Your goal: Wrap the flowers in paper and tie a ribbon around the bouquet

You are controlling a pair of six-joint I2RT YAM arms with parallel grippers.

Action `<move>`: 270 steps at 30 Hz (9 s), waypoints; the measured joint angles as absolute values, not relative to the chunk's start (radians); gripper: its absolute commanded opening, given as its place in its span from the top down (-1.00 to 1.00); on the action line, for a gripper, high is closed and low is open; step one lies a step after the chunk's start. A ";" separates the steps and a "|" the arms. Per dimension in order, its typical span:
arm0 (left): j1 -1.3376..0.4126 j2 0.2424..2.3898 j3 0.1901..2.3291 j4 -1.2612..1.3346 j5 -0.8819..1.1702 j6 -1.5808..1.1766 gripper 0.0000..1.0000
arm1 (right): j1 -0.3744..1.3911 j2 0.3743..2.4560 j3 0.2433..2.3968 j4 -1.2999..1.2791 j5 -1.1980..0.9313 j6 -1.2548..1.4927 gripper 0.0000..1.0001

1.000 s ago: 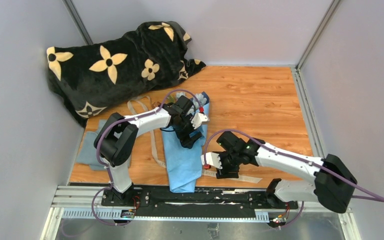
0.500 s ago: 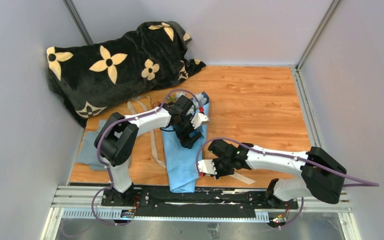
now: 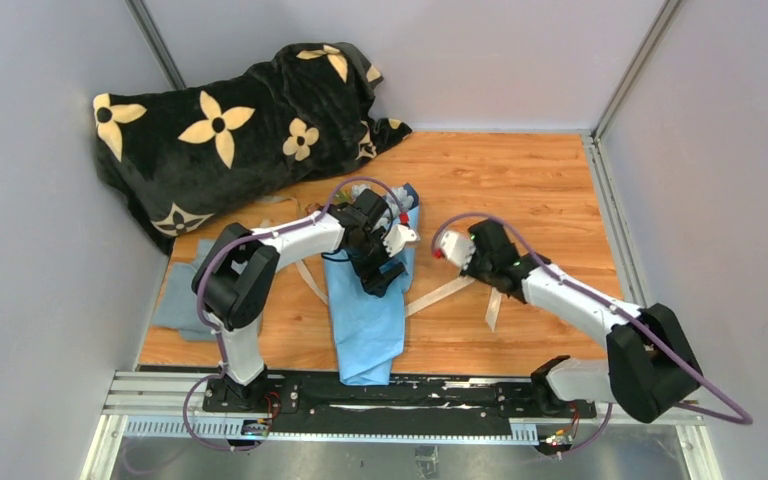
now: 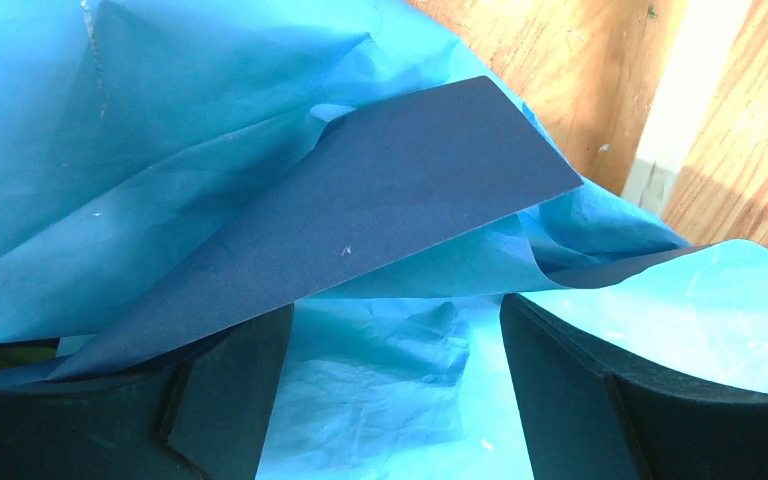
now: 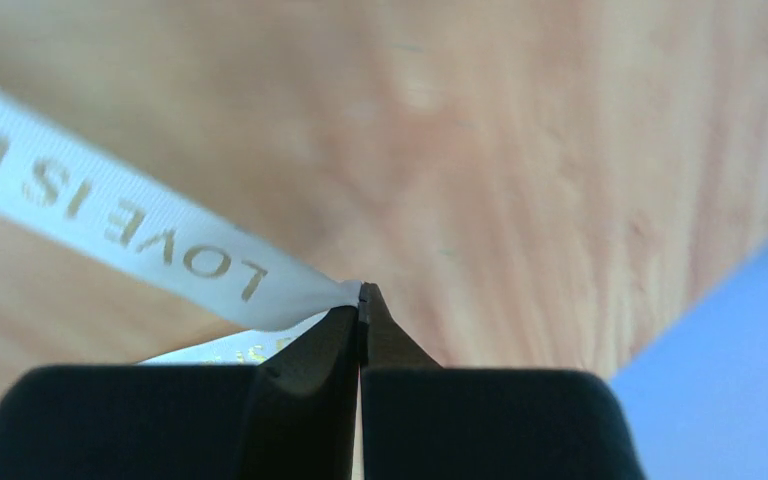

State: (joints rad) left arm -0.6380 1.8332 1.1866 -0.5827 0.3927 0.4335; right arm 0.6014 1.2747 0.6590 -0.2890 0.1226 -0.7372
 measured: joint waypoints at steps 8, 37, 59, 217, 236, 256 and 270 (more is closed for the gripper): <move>-0.654 1.879 1.245 -0.627 0.386 0.436 -0.71 | 0.300 1.186 0.774 -0.124 0.286 -0.721 1.00; -0.812 2.039 1.425 -0.392 0.404 0.325 -0.83 | 0.233 0.830 0.700 0.039 -0.516 -0.199 1.00; -0.717 2.029 1.381 -0.274 0.569 0.136 -0.84 | 0.417 1.095 0.293 0.434 -0.566 0.313 1.00; -0.691 1.925 1.483 -0.546 0.929 0.904 1.00 | 0.353 1.182 0.579 0.194 -0.808 -0.533 0.42; -0.641 1.868 1.225 -0.253 0.799 0.461 1.00 | 0.371 1.032 0.636 -0.421 -0.179 0.294 -0.03; -0.641 1.816 1.217 -0.310 0.842 0.462 0.92 | 0.447 1.084 0.484 -0.417 -0.094 0.477 1.00; -0.657 1.755 1.217 -0.526 0.733 0.791 0.83 | 0.450 1.084 0.858 -0.409 -0.252 0.189 1.00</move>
